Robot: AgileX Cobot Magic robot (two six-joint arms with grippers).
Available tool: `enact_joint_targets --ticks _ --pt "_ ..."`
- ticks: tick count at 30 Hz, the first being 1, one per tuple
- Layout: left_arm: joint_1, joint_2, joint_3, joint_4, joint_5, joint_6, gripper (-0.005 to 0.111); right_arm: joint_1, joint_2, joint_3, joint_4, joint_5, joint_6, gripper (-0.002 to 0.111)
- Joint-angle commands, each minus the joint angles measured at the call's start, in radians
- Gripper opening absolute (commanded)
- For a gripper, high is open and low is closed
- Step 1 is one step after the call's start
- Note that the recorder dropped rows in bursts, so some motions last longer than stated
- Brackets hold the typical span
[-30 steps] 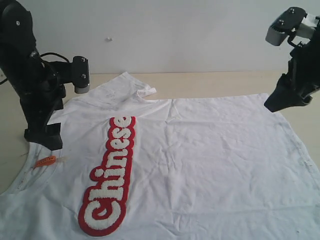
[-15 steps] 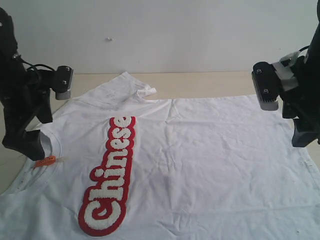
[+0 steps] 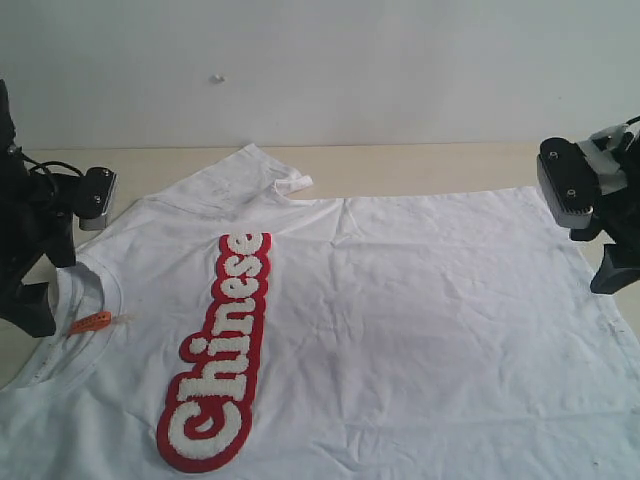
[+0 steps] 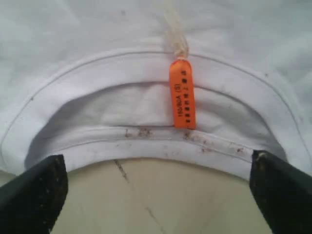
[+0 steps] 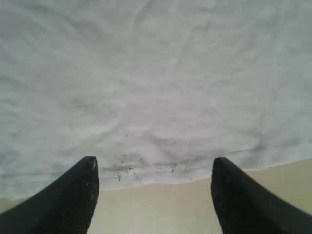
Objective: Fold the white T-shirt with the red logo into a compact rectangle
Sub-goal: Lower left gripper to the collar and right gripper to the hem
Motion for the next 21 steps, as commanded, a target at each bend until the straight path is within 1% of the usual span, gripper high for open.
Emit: enact_joint_targets --ticks 1,5,7,11,17,21 --pt "-0.005 0.007 0.001 -0.012 -0.031 0.006 0.097 -0.018 0.044 0.008 -0.021 -0.044 -0.014 0.064" --pt "-0.012 0.008 0.003 -0.01 -0.038 0.006 0.097 -0.018 0.107 0.018 -0.036 -0.092 0.009 0.064" --pt "-0.012 0.008 0.016 -0.01 -0.047 0.01 0.097 -0.018 0.118 0.018 -0.077 -0.104 0.029 0.064" --pt "-0.012 0.008 0.034 -0.01 -0.091 0.01 0.097 -0.018 0.113 0.018 -0.071 -0.131 0.05 0.064" --pt "-0.012 0.008 0.036 -0.01 -0.094 -0.001 0.097 -0.016 0.063 0.018 -0.083 -0.144 0.114 0.064" --pt "-0.012 0.008 0.036 -0.01 -0.094 -0.005 0.097 -0.016 0.049 0.018 -0.077 -0.144 0.112 0.064"
